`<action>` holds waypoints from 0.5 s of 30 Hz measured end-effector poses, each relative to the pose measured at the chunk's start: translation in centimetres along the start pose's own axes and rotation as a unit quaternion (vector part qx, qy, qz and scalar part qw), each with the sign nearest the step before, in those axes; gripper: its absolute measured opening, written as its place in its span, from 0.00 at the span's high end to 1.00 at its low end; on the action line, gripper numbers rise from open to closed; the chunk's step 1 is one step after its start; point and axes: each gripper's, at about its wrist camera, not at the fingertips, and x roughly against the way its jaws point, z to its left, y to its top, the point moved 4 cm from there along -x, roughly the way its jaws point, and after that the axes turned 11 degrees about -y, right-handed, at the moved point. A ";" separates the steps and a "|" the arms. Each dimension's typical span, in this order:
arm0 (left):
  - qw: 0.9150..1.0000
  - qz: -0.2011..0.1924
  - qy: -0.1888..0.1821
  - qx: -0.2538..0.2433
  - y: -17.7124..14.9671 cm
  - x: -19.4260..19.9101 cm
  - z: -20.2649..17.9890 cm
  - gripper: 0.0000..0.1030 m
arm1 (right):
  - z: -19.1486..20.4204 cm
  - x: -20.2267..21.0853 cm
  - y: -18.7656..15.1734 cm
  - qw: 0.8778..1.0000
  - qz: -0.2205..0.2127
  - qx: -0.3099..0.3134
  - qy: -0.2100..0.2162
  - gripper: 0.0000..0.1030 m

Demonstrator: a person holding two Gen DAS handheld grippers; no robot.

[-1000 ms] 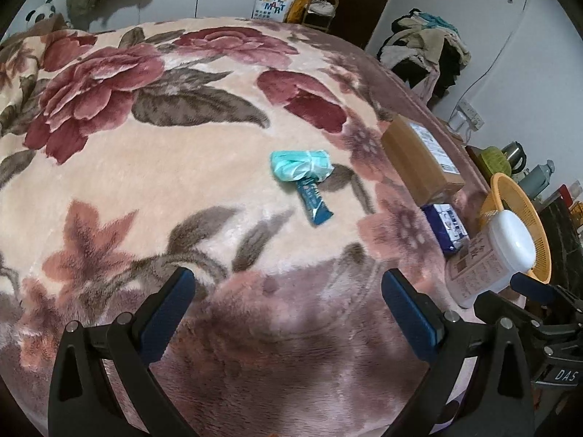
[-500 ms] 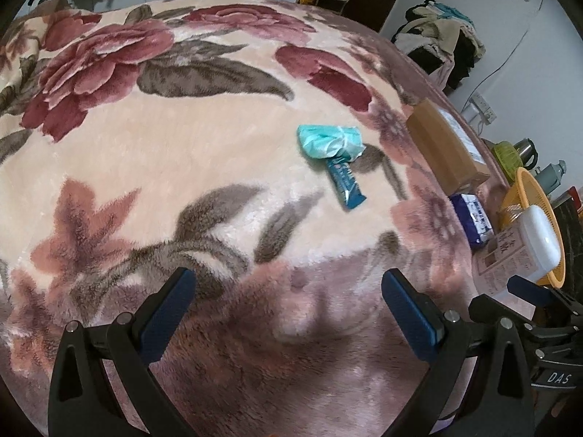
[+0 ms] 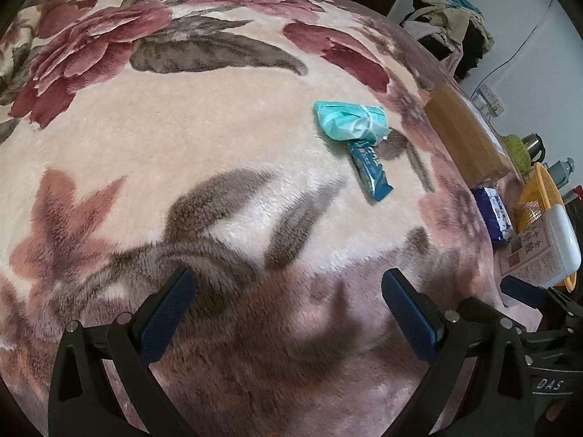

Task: Organize soft objects
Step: 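Move both grippers back over the blue mask and snack packet, then grasp the blue face mask with the left gripper while the right grasps the blue snack packet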

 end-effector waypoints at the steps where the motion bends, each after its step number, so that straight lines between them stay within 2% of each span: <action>1: 1.000 -0.002 0.001 0.001 0.2 -0.1 0.3 0.01 | 0.1 -0.2 0.1 1.000 0.001 0.001 0.000 0.00; 6: 1.000 -0.009 0.012 0.014 1.6 0.0 2.0 0.01 | 1.4 -1.7 2.2 1.000 -0.004 0.011 0.004 0.00; 10: 0.999 -0.015 0.025 0.023 2.8 0.2 3.8 0.01 | 3.2 -2.3 5.0 0.999 -0.025 0.014 0.030 0.00; 15: 0.999 -0.020 0.042 0.025 3.7 0.4 5.6 0.01 | 4.6 -4.2 7.9 0.999 -0.036 0.015 0.031 0.05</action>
